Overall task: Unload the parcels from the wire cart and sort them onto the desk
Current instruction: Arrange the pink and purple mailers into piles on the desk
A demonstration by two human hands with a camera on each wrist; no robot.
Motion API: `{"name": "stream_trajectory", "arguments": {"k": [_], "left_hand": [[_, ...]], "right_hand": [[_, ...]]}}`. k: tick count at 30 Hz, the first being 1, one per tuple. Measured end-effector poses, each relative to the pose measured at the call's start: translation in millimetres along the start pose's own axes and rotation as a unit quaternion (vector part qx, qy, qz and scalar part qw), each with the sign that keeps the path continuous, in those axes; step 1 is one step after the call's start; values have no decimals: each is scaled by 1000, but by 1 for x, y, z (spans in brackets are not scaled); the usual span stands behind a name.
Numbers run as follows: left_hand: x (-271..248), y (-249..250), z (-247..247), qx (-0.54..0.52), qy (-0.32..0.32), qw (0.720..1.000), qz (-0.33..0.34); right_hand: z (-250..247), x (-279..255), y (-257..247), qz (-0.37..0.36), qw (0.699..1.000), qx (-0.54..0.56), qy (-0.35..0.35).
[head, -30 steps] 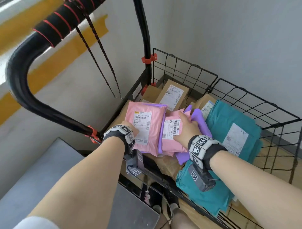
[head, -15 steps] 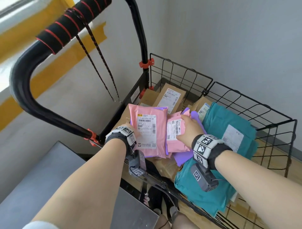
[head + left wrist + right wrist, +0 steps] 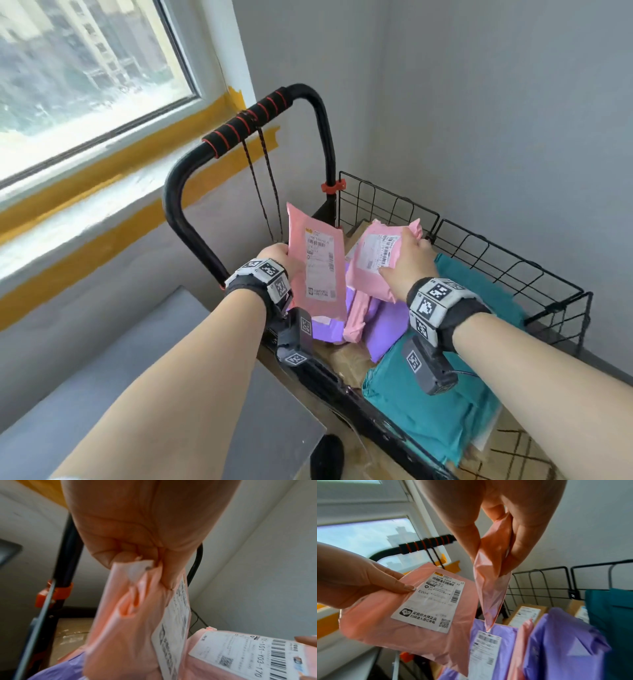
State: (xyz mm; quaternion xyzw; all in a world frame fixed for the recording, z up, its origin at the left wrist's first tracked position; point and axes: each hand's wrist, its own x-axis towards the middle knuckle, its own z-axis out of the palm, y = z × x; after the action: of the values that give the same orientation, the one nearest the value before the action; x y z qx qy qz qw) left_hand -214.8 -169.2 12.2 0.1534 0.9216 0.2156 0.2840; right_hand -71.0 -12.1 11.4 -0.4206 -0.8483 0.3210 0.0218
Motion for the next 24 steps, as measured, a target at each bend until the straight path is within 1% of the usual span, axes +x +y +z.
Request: {"name": "stream_trajectory", "arguments": {"k": [2, 6, 12, 18, 24], "left_hand": [[-25, 0, -6, -12, 32, 999, -7], [-89, -7, -9, -27, 102, 994, -20], [-194, -41, -10, -62, 199, 976, -66], [-300, -107, -26, -135, 287, 937, -148], [-390, -193, -41, -170, 351, 898, -203]], "right_hand": [[-10, -13, -5, -35, 999, 7, 5], [-23, -48, -7, -101, 994, 30, -6], [-26, -119, -20, -199, 978, 53, -45], [-5, -201, -68, -304, 944, 61, -110], [35, -294, -120, -378, 910, 53, -163]]}}
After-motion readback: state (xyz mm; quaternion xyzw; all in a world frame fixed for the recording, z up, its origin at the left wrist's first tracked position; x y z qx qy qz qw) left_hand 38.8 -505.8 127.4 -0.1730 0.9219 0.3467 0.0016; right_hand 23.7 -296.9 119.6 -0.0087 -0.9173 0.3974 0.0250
